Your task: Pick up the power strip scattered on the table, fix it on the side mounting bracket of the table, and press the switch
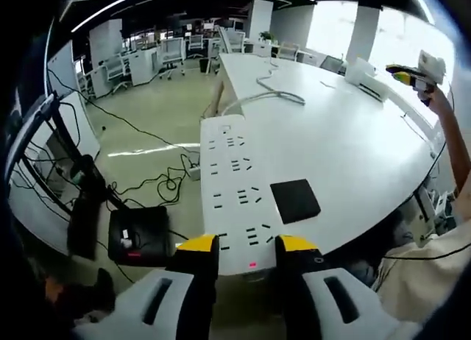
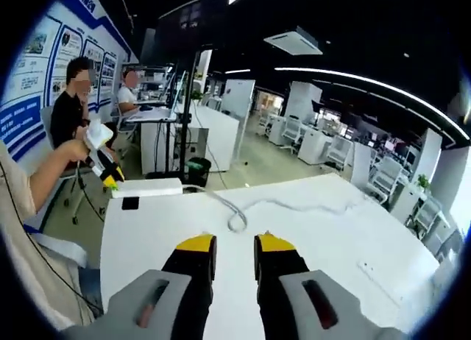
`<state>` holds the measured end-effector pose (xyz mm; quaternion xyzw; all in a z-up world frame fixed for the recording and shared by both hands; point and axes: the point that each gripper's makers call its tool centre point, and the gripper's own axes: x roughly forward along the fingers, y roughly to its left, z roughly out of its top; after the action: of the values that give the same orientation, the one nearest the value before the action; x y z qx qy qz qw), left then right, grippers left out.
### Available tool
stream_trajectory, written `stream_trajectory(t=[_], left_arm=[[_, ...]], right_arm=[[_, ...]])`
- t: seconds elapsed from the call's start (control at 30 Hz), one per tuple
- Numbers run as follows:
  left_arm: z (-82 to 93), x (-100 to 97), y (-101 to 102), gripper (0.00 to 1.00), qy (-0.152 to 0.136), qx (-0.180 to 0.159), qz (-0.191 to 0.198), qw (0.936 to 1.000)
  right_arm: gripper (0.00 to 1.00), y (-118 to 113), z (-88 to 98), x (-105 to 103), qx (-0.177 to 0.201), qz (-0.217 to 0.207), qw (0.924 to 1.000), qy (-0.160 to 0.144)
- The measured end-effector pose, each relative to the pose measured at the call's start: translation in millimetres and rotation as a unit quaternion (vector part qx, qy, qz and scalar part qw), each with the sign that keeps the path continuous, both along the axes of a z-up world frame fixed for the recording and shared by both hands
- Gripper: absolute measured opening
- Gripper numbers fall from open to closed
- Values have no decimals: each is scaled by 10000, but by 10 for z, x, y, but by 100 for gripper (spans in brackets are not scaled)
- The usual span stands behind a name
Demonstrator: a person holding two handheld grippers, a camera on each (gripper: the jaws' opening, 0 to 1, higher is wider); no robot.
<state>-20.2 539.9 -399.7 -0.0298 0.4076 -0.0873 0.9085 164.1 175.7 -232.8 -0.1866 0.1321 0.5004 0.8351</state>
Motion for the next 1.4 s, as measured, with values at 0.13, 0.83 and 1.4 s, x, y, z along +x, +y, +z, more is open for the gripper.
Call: stream_trajectory(t=[0.13, 0.83, 1.4], left_arm=[[-3, 2, -11, 36, 68, 21, 7, 10000], [8, 20, -51, 37, -195, -1, 39, 9998], [23, 81, -151, 44, -509, 2, -98, 9987]], right_arm=[[18, -217, -34, 20, 134, -181, 9997, 39], [21, -1123, 7, -35, 812, -954, 9920, -121], [21, -1282, -14, -36, 959, -1081, 9895, -91]])
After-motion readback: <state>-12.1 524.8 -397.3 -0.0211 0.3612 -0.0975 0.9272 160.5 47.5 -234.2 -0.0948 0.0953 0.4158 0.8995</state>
